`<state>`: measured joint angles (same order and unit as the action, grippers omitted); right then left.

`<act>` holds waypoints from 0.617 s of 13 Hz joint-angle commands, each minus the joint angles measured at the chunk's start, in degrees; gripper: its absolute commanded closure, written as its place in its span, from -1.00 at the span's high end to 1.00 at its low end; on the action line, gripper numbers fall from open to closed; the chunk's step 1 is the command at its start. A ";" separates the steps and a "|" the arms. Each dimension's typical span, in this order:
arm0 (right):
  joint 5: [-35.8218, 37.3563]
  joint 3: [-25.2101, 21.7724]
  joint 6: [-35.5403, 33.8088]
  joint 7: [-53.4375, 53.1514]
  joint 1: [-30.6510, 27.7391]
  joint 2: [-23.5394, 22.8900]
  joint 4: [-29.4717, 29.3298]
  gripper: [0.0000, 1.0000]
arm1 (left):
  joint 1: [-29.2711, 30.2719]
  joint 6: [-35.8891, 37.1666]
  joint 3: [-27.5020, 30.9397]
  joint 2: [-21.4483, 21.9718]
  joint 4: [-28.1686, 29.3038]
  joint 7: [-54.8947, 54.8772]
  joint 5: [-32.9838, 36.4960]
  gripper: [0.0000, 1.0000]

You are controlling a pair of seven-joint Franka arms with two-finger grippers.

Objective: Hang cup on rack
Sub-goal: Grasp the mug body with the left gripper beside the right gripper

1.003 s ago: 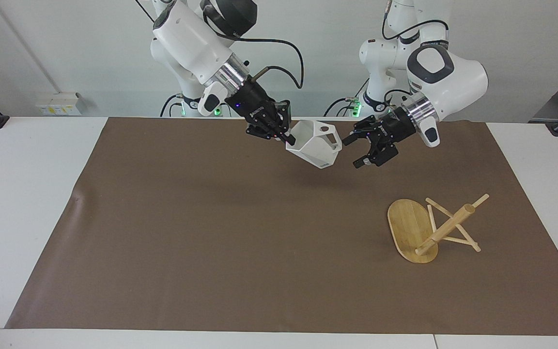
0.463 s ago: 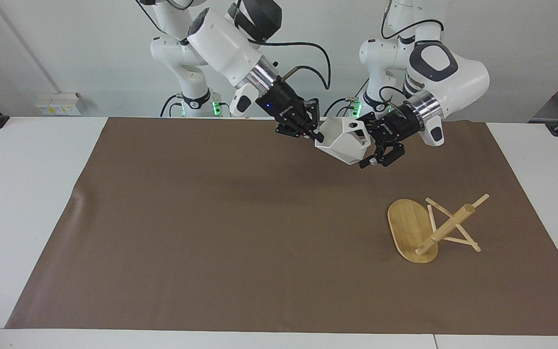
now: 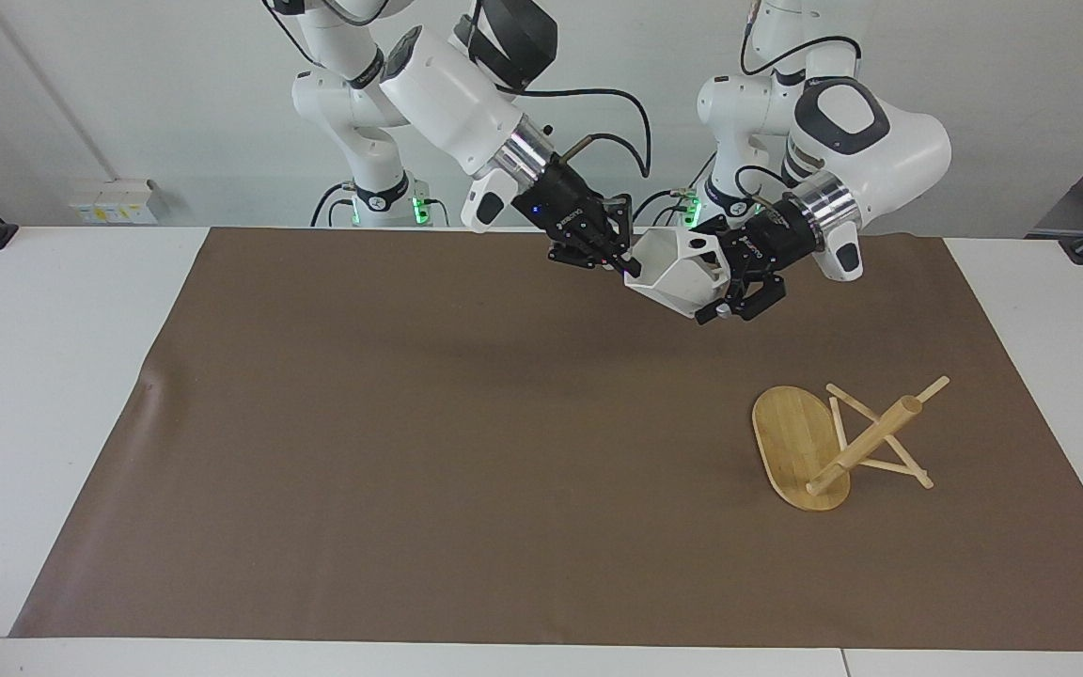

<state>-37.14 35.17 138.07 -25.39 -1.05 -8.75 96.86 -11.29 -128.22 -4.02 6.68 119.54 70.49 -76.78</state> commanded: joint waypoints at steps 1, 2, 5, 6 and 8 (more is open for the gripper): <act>-1.09 1.04 0.98 -0.80 -0.53 -0.12 0.00 -1.00 | -1.10 -0.63 0.33 -0.53 -0.71 0.27 -0.31 -0.67; -1.09 1.04 0.98 -0.80 -0.53 -0.12 0.00 -1.00 | -1.11 -0.55 0.33 -0.35 -0.28 0.09 -0.13 -1.00; -1.09 1.04 0.98 -0.80 -0.53 -0.12 0.00 -1.00 | -1.11 -0.54 0.24 0.09 0.25 -0.09 0.49 -1.00; -1.09 1.04 0.98 -0.80 -0.53 -0.12 0.00 -1.00 | -1.11 -0.54 0.24 0.17 0.25 -0.09 0.49 -1.00; -1.00 0.95 0.71 -0.71 -0.53 -0.04 0.00 -0.51 | -1.11 -0.89 0.24 0.18 0.34 0.09 0.49 -1.00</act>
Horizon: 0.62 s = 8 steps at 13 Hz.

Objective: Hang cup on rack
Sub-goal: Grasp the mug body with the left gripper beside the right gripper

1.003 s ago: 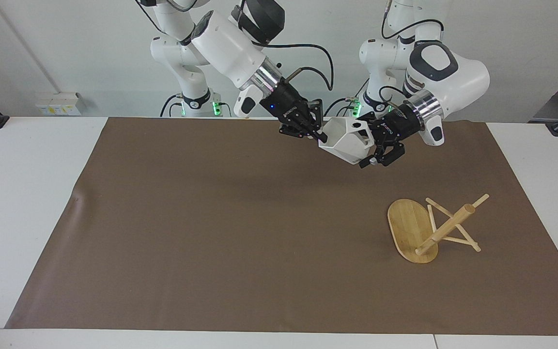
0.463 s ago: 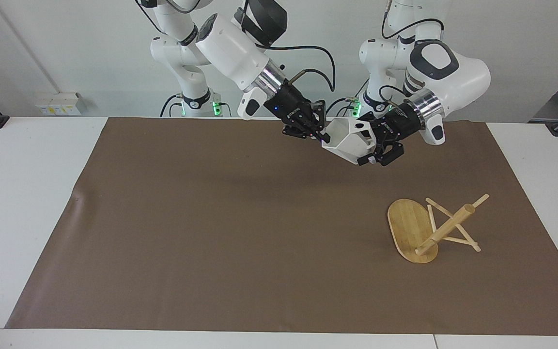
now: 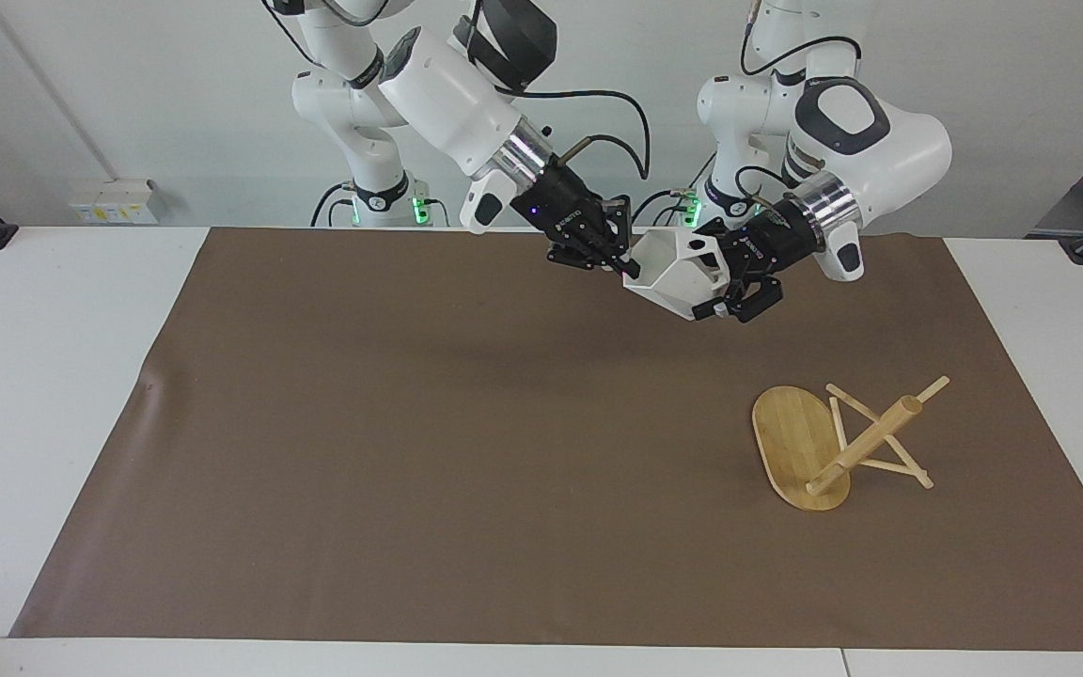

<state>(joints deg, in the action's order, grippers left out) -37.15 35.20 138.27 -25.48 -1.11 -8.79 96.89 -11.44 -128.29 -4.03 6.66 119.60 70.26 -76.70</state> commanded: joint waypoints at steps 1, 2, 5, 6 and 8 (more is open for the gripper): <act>-1.00 0.92 0.16 -0.62 -0.56 0.00 -0.03 -0.27 | -0.86 -0.82 0.25 0.19 0.28 0.58 0.41 -1.00; -1.00 0.75 0.07 -0.45 -0.65 0.09 0.06 -0.14 | -0.86 -0.64 0.25 0.28 0.28 1.19 0.41 -1.00; -0.56 0.31 0.07 0.08 -0.73 0.18 0.06 0.14 | -0.95 -0.73 0.33 0.37 0.46 6.19 0.41 -1.00; -0.30 0.04 -0.01 0.60 -0.82 0.27 0.06 0.25 | -0.52 -0.64 0.33 0.37 0.46 6.38 0.50 -1.00; -0.30 -0.83 -0.98 3.06 -1.00 0.44 0.06 0.42 | -0.16 -0.82 0.42 0.37 0.54 6.56 0.58 -1.00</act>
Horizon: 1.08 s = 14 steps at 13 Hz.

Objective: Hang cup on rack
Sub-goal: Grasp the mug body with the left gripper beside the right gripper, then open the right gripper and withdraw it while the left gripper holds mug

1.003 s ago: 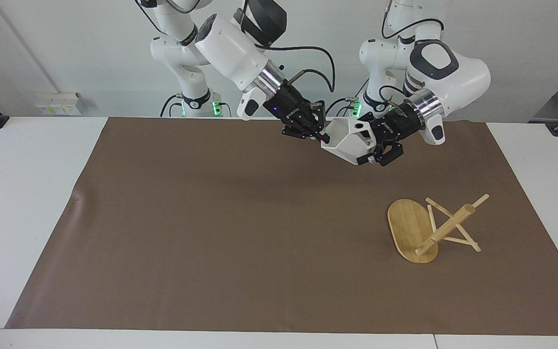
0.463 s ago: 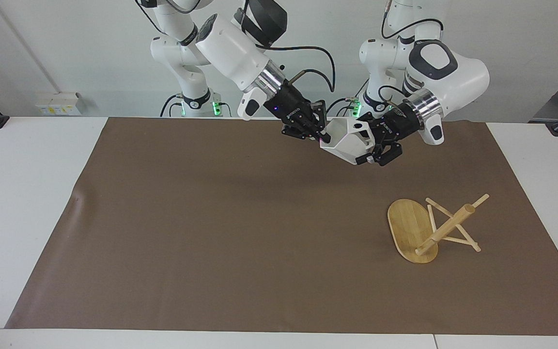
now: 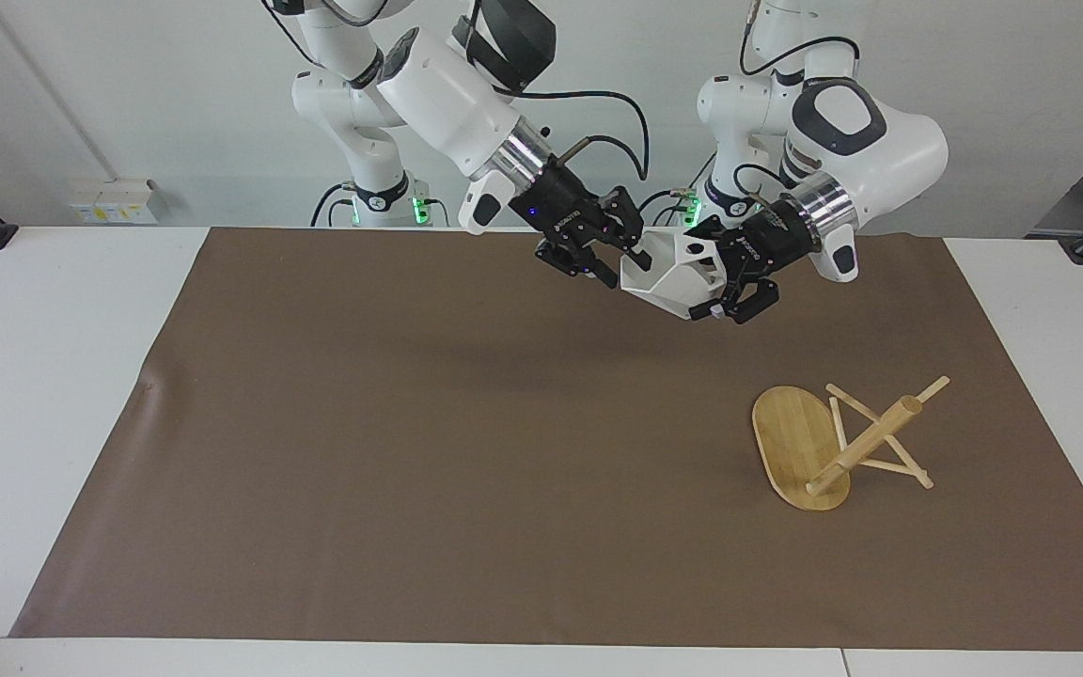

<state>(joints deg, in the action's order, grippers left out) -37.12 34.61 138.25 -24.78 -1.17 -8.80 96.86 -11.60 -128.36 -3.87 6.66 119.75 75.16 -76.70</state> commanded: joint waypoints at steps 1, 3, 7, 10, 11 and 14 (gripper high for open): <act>-0.23 -1.02 -1.49 3.24 -0.94 0.62 0.08 0.65 | 0.00 -0.92 0.26 0.37 0.39 1.66 1.71 -1.00; -0.32 -1.91 -2.02 4.47 -0.94 0.80 0.08 0.97 | -0.53 -1.27 0.26 0.37 0.83 3.49 5.58 -1.00; -0.32 -3.05 -3.08 4.57 -0.94 1.33 0.00 1.00 | -0.09 -3.73 0.26 0.46 2.76 14.72 16.01 -1.00; -0.14 -4.89 -2.99 4.39 -0.94 2.03 0.08 1.00 | 0.17 -9.34 0.26 0.02 4.87 23.18 21.24 -1.00; -0.06 -5.77 -2.81 4.30 -0.94 2.12 0.17 1.00 | 0.26 -11.88 0.26 -0.15 5.83 24.23 21.24 -1.00; 1.25 -10.59 -2.81 4.56 -0.94 2.64 1.31 1.00 | -0.44 -21.55 0.09 -1.99 7.42 28.10 21.24 -1.00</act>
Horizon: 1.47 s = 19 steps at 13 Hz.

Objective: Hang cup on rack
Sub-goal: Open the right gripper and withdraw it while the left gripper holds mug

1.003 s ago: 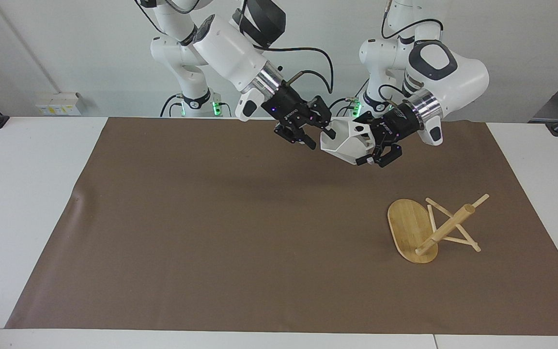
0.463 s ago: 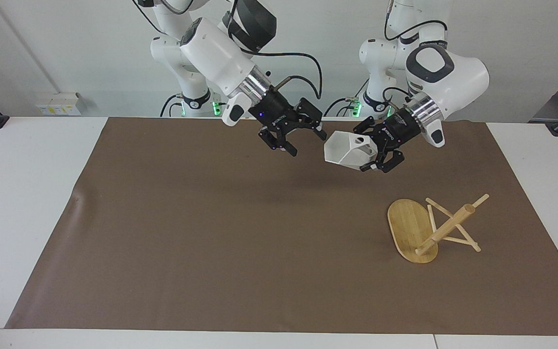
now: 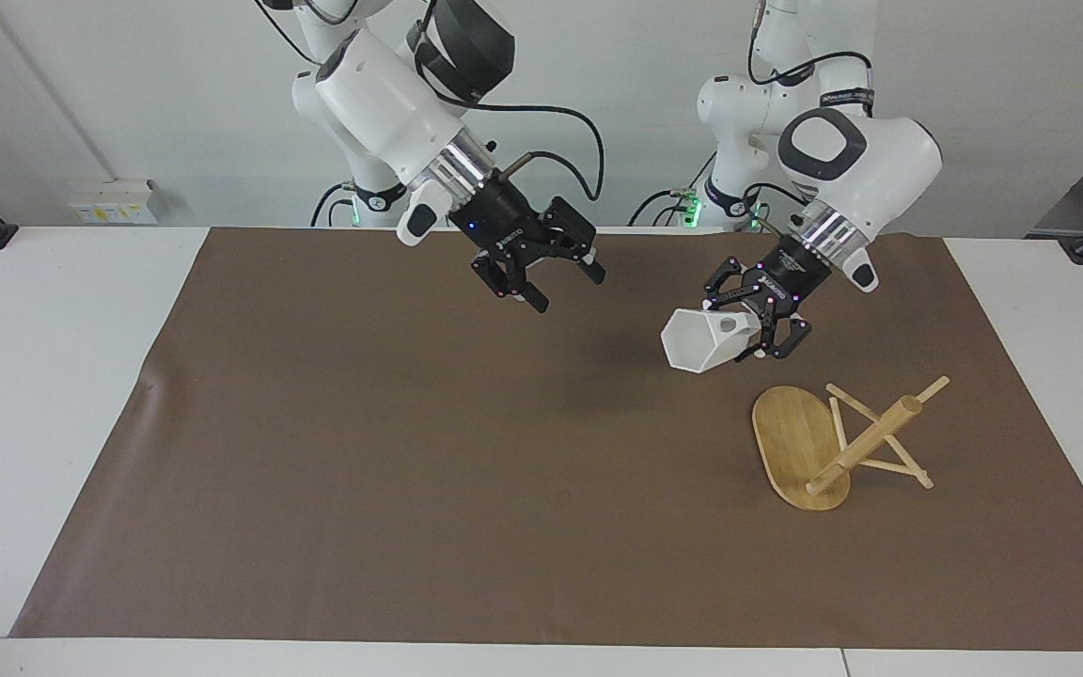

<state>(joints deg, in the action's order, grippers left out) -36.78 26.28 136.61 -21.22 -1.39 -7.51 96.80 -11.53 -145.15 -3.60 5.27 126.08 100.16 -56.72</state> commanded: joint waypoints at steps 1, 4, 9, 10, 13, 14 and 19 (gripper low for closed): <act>3.97 -4.11 -1.17 1.09 -0.72 1.35 1.46 1.00 | -0.25 -6.27 -0.09 -1.57 1.10 3.20 1.27 -1.00; 16.88 -7.72 -1.61 3.63 -0.72 1.35 2.16 1.00 | 0.20 -9.35 -0.09 -3.51 1.01 4.34 1.18 -1.00; 21.40 -16.41 -8.73 20.47 -0.72 2.67 2.34 1.00 | 2.30 -9.46 -0.09 -3.87 0.84 5.40 1.09 -1.00; 21.40 -18.26 -9.86 24.86 -0.72 3.11 2.34 1.00 | 3.09 -8.40 -0.18 -3.95 0.49 5.49 1.18 -1.00; 21.40 -24.15 -15.74 34.81 -0.72 4.25 2.34 1.00 | 4.93 -8.48 -0.18 -4.04 0.14 5.49 1.00 -1.00; 21.40 -26.08 -17.42 37.45 -0.72 4.34 2.34 1.00 | 4.94 -9.18 -0.18 -4.22 -0.04 5.92 0.83 -1.00; 22.36 -33.38 -24.98 40.73 -0.81 5.57 2.95 1.00 | 4.15 -12.44 -0.18 -5.89 -1.45 9.44 0.83 -1.00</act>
<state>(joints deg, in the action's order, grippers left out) -16.11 -5.75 113.40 18.88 -2.05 -3.86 97.68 -7.16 -156.21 -3.69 0.64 125.81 107.79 -56.72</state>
